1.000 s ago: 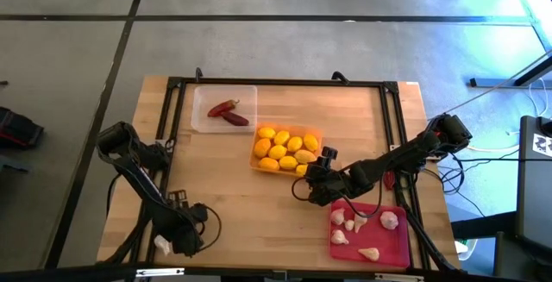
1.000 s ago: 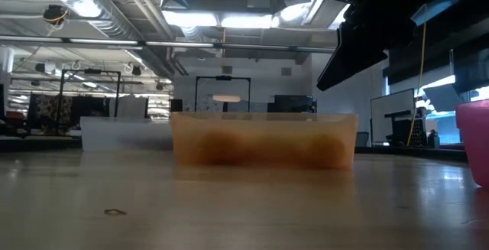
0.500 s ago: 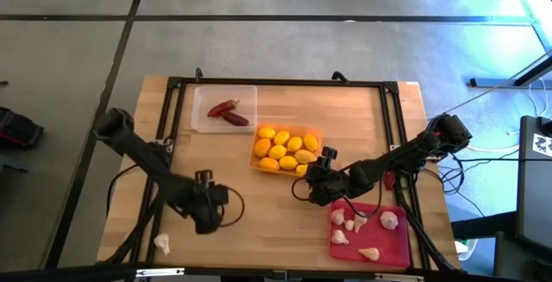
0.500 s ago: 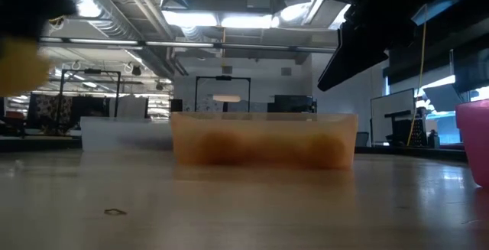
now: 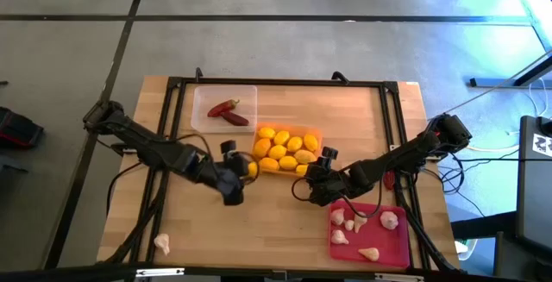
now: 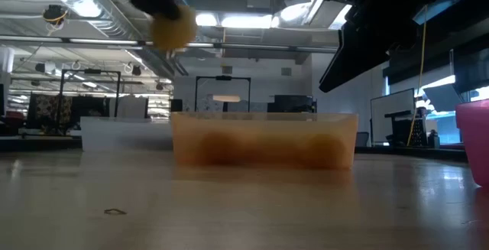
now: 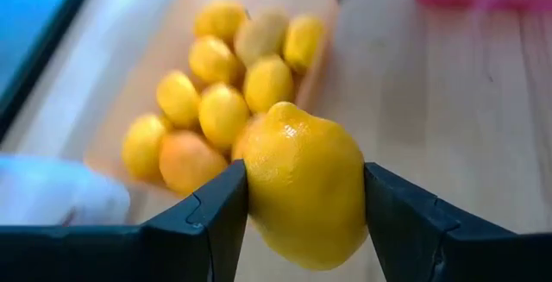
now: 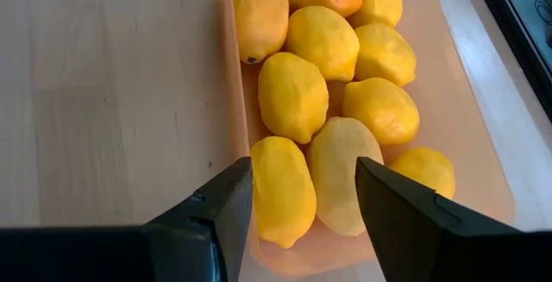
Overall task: Sort produce into baskets
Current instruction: Put the lemon into the orange bin
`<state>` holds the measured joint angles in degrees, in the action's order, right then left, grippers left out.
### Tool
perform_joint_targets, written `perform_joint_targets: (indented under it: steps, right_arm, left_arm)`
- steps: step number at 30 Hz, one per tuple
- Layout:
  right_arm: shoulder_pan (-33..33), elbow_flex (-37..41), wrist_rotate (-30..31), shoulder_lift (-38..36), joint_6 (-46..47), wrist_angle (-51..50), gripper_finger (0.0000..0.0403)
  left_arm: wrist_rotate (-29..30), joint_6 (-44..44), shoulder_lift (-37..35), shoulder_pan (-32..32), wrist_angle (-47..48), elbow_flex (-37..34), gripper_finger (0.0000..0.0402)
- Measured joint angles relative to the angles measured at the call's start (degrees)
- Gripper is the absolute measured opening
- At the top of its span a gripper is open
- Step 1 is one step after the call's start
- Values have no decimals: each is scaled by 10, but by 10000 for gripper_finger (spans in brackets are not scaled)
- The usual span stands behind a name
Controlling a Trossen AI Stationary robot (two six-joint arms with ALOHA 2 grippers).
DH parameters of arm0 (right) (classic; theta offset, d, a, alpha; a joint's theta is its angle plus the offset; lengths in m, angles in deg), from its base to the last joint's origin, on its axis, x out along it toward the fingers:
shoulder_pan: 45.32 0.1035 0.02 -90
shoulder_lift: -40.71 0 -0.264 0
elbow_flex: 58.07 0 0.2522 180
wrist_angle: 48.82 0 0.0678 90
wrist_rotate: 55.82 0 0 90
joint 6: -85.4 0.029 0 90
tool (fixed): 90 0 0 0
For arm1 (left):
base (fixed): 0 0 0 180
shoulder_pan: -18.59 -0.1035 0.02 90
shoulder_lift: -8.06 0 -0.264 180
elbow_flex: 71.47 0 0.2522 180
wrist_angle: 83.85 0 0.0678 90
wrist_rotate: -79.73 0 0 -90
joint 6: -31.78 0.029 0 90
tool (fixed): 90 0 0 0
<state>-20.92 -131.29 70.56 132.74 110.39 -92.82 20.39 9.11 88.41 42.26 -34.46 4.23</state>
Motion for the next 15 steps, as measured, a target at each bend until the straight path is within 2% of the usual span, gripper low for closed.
perform_joint_targets:
  steps: [6, 13, 15]
  right_arm:
    - [0, 0, 0, 0, 0, -5, 198]
    - [0, 0, 0, 0, 2, -8, 198]
    - [0, 0, 0, 0, 2, -8, 198]
  left_arm:
    - [-1, 58, 3, -72, -125, -51, 198]
    - [-4, 63, 3, -131, -219, -123, 198]
    - [-22, 63, 3, -142, -248, -146, 198]
